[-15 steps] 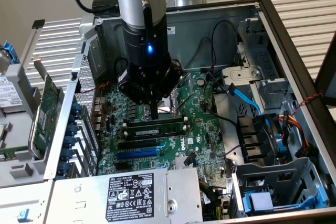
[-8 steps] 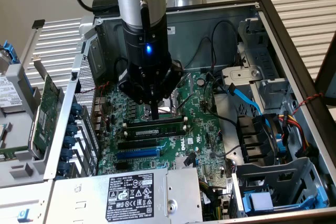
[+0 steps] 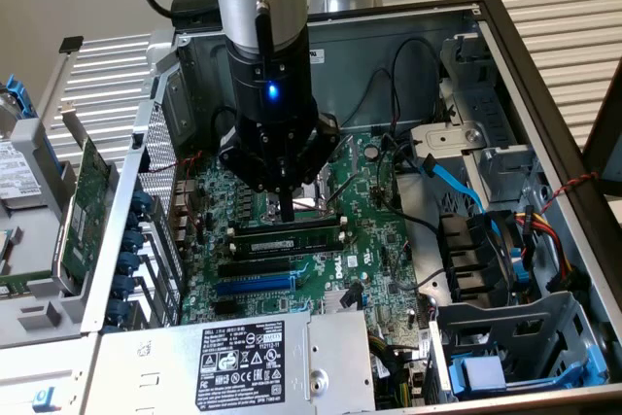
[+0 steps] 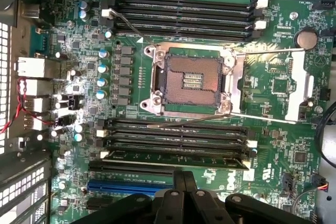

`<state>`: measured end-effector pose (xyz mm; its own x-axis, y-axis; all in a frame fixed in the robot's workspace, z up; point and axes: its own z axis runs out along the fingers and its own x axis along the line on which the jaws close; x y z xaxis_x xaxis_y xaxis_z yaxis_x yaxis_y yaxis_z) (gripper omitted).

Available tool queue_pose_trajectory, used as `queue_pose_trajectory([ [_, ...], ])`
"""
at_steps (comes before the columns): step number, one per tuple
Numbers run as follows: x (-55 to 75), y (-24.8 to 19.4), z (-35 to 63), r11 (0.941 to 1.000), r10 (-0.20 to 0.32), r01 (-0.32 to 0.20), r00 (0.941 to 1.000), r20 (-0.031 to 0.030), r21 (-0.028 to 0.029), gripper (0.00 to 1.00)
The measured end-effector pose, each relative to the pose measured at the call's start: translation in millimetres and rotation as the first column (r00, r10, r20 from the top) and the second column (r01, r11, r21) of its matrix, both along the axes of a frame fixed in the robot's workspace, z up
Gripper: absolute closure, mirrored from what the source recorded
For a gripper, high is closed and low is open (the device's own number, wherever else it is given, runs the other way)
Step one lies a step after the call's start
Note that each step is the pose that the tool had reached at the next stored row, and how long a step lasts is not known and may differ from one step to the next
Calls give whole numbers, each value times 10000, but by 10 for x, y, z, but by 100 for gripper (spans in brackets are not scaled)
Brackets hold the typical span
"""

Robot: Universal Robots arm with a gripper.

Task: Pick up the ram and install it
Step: 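Press down the ram until it locks into place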

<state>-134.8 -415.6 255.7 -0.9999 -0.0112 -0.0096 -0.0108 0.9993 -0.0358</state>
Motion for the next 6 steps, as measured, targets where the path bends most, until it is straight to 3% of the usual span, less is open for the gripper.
queue_pose_trajectory([
  [6, 0, 0, 0, 10000, -33, 33, 10000, 0, -1, 89],
])
